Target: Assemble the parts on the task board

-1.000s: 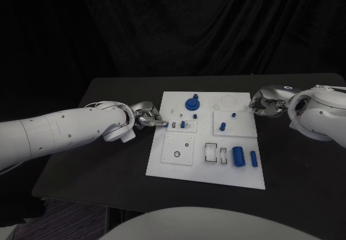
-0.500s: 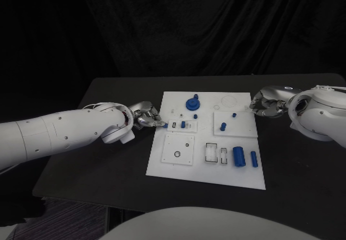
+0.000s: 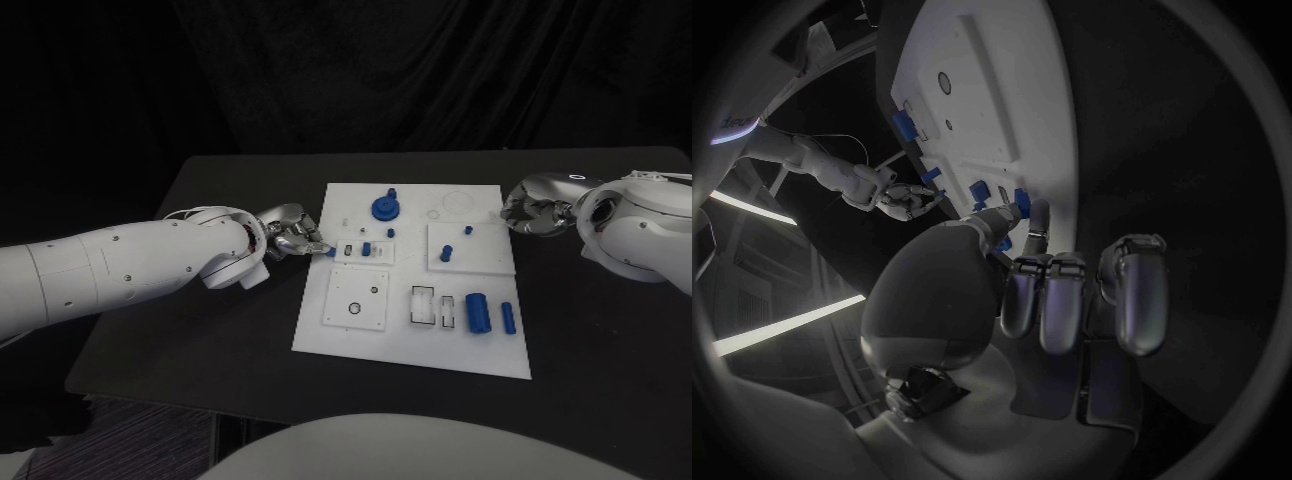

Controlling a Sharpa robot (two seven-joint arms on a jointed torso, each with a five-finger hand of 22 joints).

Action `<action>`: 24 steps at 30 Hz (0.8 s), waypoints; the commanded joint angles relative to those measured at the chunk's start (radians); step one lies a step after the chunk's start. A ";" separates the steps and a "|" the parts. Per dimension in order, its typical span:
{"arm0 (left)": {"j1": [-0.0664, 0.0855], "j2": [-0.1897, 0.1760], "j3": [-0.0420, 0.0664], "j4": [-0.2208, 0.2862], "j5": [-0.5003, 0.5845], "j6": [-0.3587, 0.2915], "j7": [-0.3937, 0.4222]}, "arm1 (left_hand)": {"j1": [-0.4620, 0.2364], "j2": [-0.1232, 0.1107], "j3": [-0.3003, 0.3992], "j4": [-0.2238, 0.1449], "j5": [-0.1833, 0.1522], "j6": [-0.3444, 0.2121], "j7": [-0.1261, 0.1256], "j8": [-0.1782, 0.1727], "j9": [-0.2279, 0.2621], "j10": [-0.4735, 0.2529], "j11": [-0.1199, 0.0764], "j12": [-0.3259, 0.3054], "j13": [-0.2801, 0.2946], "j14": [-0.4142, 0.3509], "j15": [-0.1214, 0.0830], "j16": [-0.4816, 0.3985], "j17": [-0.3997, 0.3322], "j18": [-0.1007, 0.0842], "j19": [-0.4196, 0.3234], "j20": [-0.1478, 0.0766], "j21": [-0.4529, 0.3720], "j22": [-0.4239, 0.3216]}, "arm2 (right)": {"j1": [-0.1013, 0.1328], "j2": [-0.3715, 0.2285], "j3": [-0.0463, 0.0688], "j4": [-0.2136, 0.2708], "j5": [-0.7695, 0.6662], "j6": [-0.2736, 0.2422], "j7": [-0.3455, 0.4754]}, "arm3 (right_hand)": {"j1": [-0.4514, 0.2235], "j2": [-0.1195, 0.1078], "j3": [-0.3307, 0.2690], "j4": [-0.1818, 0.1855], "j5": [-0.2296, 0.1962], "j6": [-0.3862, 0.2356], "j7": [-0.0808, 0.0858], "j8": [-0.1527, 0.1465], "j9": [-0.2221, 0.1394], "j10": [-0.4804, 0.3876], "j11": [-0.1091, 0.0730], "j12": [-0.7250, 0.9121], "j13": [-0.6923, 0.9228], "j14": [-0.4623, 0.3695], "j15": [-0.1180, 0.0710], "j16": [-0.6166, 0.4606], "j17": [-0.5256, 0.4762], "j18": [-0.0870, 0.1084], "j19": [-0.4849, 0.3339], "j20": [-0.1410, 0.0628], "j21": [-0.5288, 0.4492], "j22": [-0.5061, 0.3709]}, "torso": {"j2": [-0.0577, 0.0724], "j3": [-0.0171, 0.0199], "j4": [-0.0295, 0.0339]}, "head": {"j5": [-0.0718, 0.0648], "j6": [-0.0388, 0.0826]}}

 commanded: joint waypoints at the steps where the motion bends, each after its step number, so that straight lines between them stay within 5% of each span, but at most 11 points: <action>1: 0.000 -0.004 0.001 0.011 0.001 -0.015 -0.008 | 0.003 -0.012 0.114 -0.101 -0.006 0.004 -0.010 0.006 0.003 0.078 -0.001 -0.001 0.244 0.106 0.001 0.003 0.263 -0.013 -0.003 -0.005 0.003 0.200 | -0.002 0.001 0.001 -0.001 -0.003 0.015 -0.021 | -0.007 -0.004 0.005 -0.001 -0.001 0.002 0.000 0.006 -0.001 0.014 -0.001 -0.004 0.169 0.068 0.000 -0.008 0.188 0.014 -0.008 0.002 -0.005 0.147 | 0.000 -0.0008 -0.0001 | 0.000 0.000; 14: 0.020 -0.020 0.001 0.057 0.094 -0.021 -0.062 | -0.008 -0.028 0.173 -0.088 0.019 -0.005 -0.009 0.027 0.027 0.076 -0.001 -0.004 0.243 0.106 0.000 0.003 0.263 -0.013 -0.002 -0.007 0.005 0.201 | -0.002 0.006 0.001 -0.006 -0.003 0.020 -0.025 | -0.007 -0.005 0.006 -0.003 -0.002 0.002 0.000 0.007 -0.002 0.010 0.000 -0.007 0.166 0.066 0.001 -0.013 0.185 0.016 -0.012 0.002 -0.013 0.145 | 0.000 -0.0008 -0.0004 | -0.002 0.000; 16: 0.027 -0.022 0.001 0.065 0.099 -0.018 -0.076 | -0.011 -0.036 0.202 -0.081 0.045 -0.016 -0.008 0.044 0.050 0.075 -0.002 -0.005 0.242 0.106 0.001 0.003 0.263 -0.013 -0.003 -0.008 0.005 0.201 | -0.002 0.006 0.001 -0.006 -0.003 0.020 -0.025 | -0.007 -0.005 0.007 -0.004 -0.002 0.002 0.000 0.007 -0.002 0.009 0.000 -0.007 0.165 0.065 0.001 -0.015 0.184 0.016 -0.013 0.002 -0.016 0.144 | 0.000 -0.0002 -0.0007 | -0.001 0.000; 24: 0.068 -0.019 0.001 0.086 0.106 0.001 -0.124 | -0.007 -0.039 0.237 -0.067 0.057 -0.051 -0.005 0.073 0.097 0.071 0.002 -0.010 0.239 0.106 0.001 0.003 0.263 -0.013 -0.003 -0.006 0.005 0.200 | -0.002 0.008 0.001 -0.009 0.004 0.012 -0.022 | -0.006 -0.005 0.007 -0.005 -0.003 0.002 0.000 0.007 -0.002 0.008 0.000 -0.009 0.163 0.065 0.001 -0.018 0.183 0.017 -0.014 0.002 -0.019 0.143 | -0.001 0.0000 -0.0011 | -0.008 0.000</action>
